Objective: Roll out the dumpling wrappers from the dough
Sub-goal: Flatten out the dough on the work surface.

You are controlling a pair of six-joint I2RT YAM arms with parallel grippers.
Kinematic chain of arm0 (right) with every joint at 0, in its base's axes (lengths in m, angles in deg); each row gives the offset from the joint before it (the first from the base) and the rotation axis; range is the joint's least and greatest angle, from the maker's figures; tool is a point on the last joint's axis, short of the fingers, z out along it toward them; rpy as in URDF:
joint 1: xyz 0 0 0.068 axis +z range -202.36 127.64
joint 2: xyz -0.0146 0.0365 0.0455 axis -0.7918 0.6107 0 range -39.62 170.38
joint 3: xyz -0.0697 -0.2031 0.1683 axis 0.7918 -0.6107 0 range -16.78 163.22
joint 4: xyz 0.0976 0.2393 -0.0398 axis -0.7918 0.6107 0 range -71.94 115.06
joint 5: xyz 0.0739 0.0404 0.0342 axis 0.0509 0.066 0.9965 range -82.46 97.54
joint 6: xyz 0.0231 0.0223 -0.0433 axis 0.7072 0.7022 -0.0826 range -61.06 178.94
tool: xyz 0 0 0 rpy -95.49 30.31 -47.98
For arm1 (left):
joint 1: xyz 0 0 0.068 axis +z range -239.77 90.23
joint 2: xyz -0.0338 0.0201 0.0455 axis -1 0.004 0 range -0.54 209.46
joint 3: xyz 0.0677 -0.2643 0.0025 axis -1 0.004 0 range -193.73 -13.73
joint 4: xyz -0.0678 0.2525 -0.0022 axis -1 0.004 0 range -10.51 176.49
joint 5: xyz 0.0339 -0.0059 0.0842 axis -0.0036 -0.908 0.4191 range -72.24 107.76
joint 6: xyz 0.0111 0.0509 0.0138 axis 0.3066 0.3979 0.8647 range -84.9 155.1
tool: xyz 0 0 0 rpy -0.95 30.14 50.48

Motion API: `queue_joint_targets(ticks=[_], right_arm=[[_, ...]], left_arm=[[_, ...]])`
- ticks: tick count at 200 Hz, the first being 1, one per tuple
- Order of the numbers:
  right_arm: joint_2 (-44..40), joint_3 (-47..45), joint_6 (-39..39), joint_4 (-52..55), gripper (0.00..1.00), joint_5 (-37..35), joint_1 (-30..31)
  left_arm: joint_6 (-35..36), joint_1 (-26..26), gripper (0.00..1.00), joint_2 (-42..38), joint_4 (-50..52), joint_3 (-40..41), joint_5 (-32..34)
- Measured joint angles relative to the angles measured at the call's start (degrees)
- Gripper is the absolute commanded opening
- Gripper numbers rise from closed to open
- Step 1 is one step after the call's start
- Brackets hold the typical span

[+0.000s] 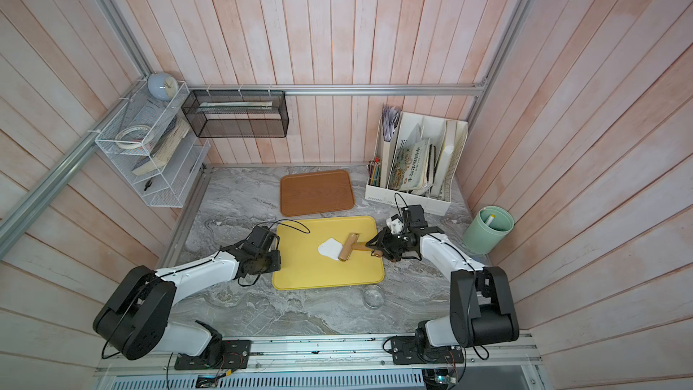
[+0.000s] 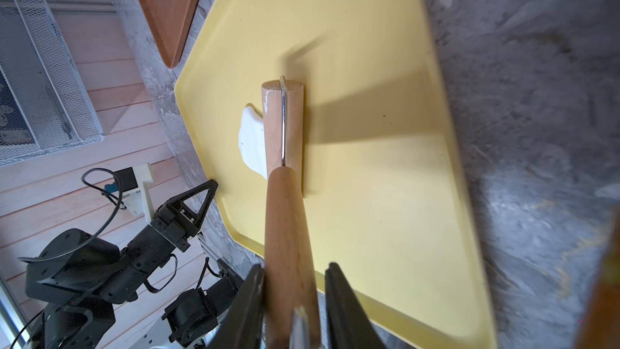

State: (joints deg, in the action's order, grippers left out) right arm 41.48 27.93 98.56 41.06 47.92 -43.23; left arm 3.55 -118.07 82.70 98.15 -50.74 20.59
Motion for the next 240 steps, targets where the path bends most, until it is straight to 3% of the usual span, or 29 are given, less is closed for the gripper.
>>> queue_joint_targets(ticks=[48, 123, 156, 187, 240], right_arm=[[-2.67, 9.03, 5.86, -1.68, 0.00, -3.04, 9.29], [4.04, 4.48, 6.56, -5.64, 0.00, -3.30, 9.64], [3.72, 2.82, 3.28, -5.53, 0.00, -4.28, 8.50], [2.51, -1.18, 0.42, -5.64, 0.00, -0.35, 2.01], [-0.31, 1.40, -2.47, 3.56, 0.00, -2.19, -3.39]], left_arm=[[0.00, -0.24, 0.00, 0.00, 0.02, -0.02, 0.13], [0.00, -0.39, 0.00, 0.00, 0.02, -0.02, 0.37], [-0.02, -0.39, 0.00, 0.00, 0.02, -0.02, 0.42], [-0.02, -0.50, 0.00, 0.07, 0.00, -0.02, 0.57], [0.00, -0.55, 0.00, 0.11, 0.09, -0.09, 0.63]])
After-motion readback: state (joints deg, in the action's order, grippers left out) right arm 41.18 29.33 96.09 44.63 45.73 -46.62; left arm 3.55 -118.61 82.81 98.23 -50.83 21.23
